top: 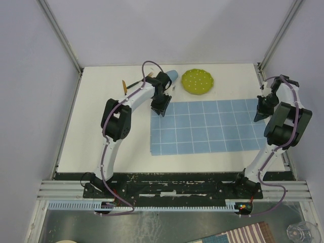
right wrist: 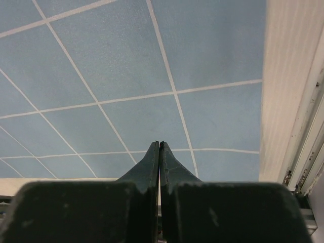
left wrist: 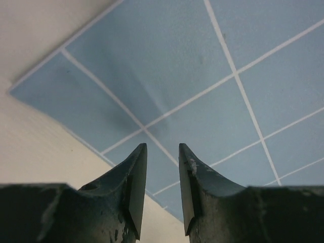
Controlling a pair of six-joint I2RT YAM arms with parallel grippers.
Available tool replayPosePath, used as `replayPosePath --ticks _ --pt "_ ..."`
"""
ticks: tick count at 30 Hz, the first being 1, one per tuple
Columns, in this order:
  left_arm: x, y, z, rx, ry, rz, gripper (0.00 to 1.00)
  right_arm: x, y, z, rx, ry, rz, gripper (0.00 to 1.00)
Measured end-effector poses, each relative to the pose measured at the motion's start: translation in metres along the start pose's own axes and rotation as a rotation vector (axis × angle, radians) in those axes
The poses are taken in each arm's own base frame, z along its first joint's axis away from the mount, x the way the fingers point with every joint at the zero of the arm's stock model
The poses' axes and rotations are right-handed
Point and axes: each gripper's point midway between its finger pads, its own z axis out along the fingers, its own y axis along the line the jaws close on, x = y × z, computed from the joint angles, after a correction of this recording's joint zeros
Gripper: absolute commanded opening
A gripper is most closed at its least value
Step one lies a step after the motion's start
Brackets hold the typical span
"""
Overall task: Set the dinner table for one person
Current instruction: Flatten out the napkin at the center of the board, then move the napkin to the center of the board.
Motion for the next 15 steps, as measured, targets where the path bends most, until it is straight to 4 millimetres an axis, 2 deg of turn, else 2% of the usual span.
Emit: replayPosePath --ticks 6,11,15 --pt "-0.006 -0.018 0.029 0.019 0.013 0.038 0.37 -0.002 0.006 0.017 -0.012 0.039 -0.021 0.02" --pt "-0.008 -0.034 0.032 0.027 0.008 0.07 0.37 0.001 0.009 0.029 -0.011 0.077 -0.05 0.02" --pt "-0.006 -0.034 0.033 0.019 0.008 0.074 0.36 0.003 0.01 0.036 0.0 0.101 -0.076 0.02"
